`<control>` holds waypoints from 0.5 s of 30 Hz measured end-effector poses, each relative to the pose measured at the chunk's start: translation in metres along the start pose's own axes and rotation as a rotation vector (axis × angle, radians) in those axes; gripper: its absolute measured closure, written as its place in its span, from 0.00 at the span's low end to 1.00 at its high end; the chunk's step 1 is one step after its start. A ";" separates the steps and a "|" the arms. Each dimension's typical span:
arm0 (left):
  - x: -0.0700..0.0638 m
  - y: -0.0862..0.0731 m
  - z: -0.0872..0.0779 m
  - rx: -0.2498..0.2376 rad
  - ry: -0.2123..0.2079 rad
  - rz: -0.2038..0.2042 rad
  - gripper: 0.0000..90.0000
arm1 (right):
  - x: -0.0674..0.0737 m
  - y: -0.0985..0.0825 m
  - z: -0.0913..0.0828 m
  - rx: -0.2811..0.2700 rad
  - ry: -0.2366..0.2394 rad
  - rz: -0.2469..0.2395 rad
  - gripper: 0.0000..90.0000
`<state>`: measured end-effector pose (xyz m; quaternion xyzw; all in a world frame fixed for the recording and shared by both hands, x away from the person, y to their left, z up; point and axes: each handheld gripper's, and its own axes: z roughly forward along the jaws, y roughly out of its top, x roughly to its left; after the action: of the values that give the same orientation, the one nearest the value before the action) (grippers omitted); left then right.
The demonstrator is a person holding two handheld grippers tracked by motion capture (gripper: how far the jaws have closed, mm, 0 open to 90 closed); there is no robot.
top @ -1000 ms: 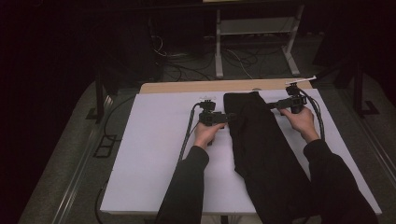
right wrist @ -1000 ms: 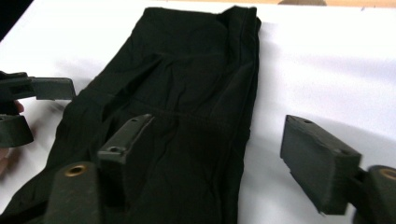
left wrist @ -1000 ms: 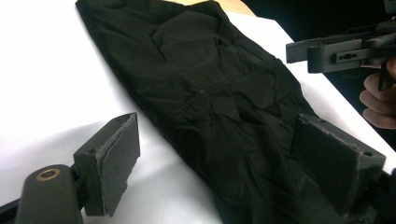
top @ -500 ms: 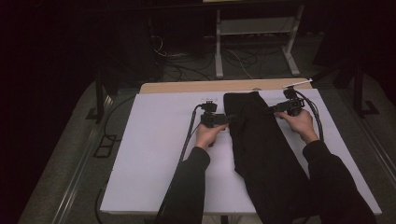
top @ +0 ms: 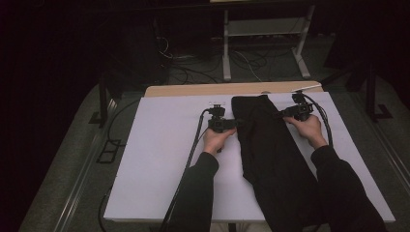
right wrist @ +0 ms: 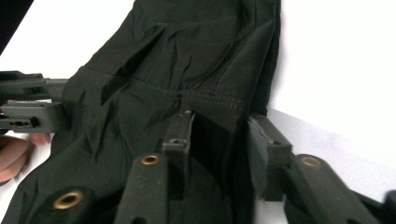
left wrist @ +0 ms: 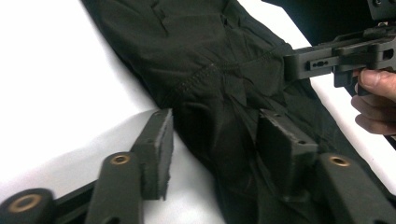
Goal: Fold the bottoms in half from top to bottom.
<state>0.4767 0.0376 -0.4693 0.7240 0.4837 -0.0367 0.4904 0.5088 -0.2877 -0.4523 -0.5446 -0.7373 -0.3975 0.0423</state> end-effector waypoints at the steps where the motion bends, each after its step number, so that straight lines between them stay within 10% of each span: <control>1: 0.000 0.000 0.000 0.002 0.003 -0.004 0.54 | 0.000 0.000 0.001 0.001 0.001 0.011 0.72; 8: -0.003 0.002 0.004 0.038 0.036 -0.043 0.75 | -0.003 -0.003 0.004 0.003 0.009 0.057 0.95; 15: -0.002 0.003 0.006 0.042 0.027 -0.082 0.97 | -0.002 -0.003 -0.002 0.000 0.024 0.060 0.97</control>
<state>0.4804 0.0316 -0.4691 0.7144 0.5186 -0.0570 0.4663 0.5061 -0.2908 -0.4530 -0.5617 -0.7202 -0.4024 0.0632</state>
